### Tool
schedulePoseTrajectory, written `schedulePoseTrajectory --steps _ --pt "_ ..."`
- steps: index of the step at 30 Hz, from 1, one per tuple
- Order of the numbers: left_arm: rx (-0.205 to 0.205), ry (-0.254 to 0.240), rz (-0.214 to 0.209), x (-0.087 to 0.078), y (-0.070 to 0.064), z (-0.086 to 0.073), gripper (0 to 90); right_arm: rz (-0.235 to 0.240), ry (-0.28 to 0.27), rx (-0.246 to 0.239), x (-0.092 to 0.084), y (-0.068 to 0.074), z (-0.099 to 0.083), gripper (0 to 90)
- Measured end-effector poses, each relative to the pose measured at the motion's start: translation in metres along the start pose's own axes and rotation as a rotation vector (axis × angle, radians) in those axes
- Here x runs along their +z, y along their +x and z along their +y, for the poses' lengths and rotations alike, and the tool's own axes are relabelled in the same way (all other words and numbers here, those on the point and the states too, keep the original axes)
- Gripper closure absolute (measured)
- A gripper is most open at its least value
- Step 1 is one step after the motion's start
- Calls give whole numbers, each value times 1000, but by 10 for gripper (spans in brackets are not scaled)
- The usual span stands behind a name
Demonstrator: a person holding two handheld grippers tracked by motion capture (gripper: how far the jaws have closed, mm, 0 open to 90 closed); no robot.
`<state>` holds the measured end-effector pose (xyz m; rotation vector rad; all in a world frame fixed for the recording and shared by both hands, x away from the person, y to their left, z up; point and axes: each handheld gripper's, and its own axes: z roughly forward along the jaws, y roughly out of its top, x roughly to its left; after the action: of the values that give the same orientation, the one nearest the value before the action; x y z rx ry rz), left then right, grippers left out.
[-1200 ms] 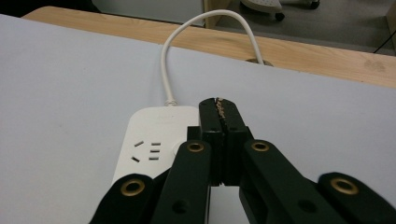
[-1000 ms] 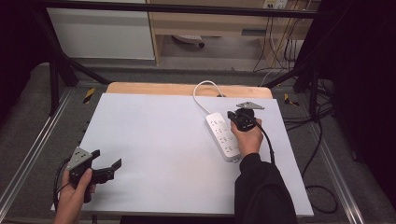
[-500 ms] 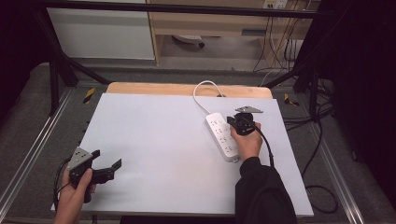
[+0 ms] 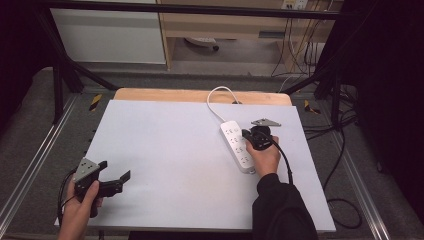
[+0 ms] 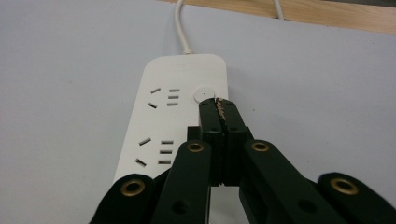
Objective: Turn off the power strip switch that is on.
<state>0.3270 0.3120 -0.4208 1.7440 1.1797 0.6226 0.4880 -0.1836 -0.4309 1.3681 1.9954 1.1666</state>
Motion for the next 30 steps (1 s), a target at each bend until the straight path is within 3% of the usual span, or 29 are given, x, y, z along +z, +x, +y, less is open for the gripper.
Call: schedulePoseTrajectory --steps 30 --pt "1 -8 4 -1 0 0 59 -7 -9 -14 0 5 -5 900"
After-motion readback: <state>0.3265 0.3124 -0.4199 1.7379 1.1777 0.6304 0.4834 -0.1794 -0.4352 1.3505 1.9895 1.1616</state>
